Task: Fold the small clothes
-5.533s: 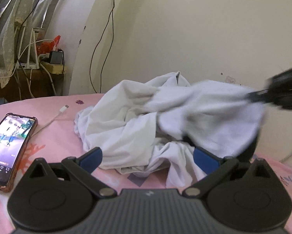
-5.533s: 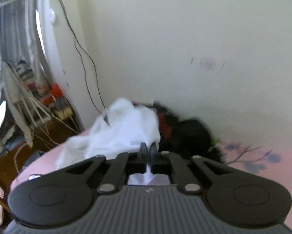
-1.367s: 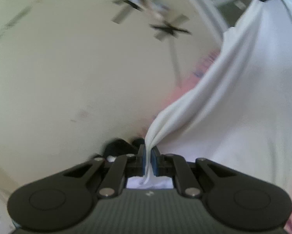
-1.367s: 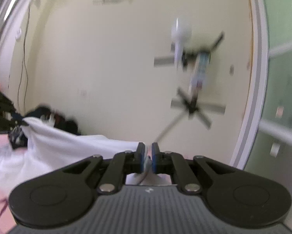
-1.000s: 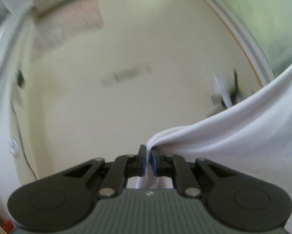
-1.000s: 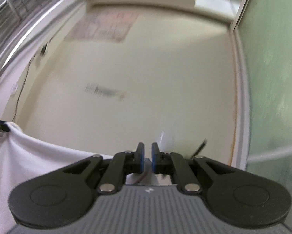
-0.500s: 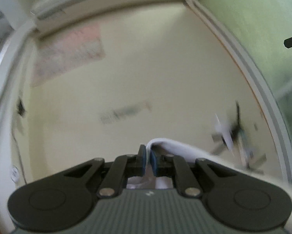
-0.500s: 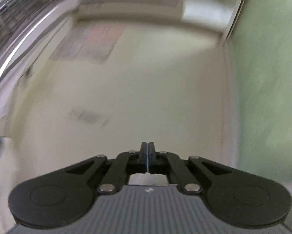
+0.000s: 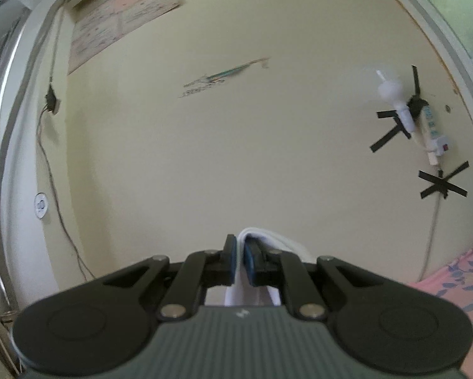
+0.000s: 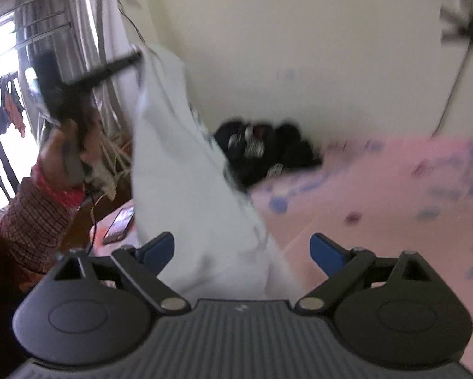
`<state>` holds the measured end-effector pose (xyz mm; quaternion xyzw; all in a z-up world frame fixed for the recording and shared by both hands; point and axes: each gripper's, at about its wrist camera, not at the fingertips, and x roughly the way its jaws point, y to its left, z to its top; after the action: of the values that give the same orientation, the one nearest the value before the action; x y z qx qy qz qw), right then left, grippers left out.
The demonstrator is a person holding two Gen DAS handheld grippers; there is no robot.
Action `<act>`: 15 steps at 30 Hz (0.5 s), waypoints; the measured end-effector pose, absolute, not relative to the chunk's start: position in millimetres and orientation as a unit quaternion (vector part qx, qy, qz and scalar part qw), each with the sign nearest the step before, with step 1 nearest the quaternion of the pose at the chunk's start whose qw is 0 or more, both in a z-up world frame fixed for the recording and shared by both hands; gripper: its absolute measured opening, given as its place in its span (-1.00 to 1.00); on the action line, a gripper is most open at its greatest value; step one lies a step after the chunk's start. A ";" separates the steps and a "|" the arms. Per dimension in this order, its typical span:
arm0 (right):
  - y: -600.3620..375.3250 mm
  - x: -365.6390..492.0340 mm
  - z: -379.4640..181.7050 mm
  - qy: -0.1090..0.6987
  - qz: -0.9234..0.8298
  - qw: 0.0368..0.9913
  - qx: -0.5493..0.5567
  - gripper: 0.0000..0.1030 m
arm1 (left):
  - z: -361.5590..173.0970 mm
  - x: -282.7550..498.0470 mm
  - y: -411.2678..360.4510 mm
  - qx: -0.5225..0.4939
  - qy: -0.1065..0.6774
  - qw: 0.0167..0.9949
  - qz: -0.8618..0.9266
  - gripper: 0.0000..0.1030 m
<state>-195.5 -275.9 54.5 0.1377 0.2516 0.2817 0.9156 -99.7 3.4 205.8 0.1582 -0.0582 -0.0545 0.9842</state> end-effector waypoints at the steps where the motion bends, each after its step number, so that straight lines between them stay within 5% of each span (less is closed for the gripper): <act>1: -273.8 -185.9 47.8 0.265 0.293 0.906 0.153 0.73 | 207.4 -100.5 5.3 0.158 -0.060 0.984 -0.052 -0.86; 3: -263.2 -169.6 35.6 0.291 0.319 0.884 0.178 0.71 | 207.1 -104.2 8.7 0.161 -0.063 0.984 -0.049 -0.86; 4: -255.9 -164.4 31.3 0.300 0.331 0.877 0.178 0.43 | 207.3 -105.4 10.8 0.163 -0.065 0.983 -0.048 -0.86; 5: -248.6 -158.9 28.6 0.311 0.344 0.870 0.171 -0.36 | 207.9 -107.6 11.2 0.166 -0.068 0.983 -0.048 -0.86; 6: -240.4 -156.3 22.2 0.324 0.352 0.863 0.160 -0.88 | 209.0 -109.4 12.2 0.169 -0.070 0.982 -0.048 -0.86; 7: -232.9 -155.5 21.5 0.332 0.348 0.864 0.148 -1.00 | 210.5 -110.5 14.0 0.171 -0.071 0.981 -0.050 -0.86; 15: -282.0 -229.8 116.7 0.161 0.204 0.963 0.073 -1.00 | 234.5 -135.6 25.9 0.135 -0.104 0.984 -0.057 -0.86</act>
<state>-229.8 -282.0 116.7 0.0733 0.1614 0.2036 0.9629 -135.6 25.9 234.5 0.1354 -0.1043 -0.0567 0.9837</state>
